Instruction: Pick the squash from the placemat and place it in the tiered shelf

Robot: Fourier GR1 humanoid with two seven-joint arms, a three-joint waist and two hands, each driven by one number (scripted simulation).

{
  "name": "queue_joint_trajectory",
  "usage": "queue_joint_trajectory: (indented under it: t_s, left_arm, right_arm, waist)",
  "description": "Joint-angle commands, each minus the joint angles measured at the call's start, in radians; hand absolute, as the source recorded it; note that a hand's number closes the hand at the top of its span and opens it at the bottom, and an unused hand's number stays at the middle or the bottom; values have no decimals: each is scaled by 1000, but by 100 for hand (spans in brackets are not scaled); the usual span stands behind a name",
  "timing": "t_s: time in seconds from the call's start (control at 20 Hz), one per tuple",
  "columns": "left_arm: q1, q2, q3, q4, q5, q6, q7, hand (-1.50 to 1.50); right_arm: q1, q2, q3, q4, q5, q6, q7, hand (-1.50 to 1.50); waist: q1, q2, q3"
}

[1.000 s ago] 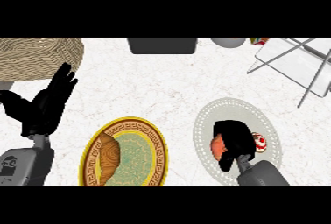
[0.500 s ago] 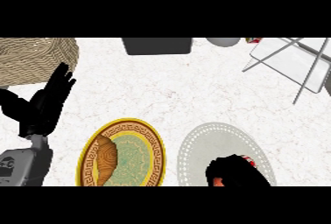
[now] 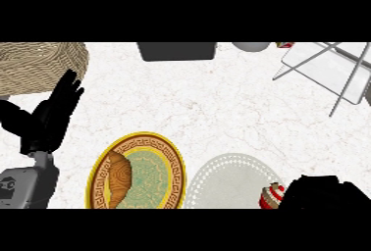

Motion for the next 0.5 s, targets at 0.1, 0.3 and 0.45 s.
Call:
queue_joint_trajectory:
  t_s: [0.1,0.3,0.45]
  left_arm:
    - [3,-30,-36,-22,-29,13,-4,0]
    - [-28,-15,-15,-41,1,-4,49,0]
    - [18,-22,-14,2,-16,-24,-42,0]
  right_arm:
    - [-76,-63,-369,-128,-360,92,163,150]
    - [-238,-123,-521,-3,-431,104,259,150]
    - [-280,-209,-668,40,-563,168,310,150]
  waist:
    - [22,6,-1]
    - [36,6,-1]
    - [28,5,-1]
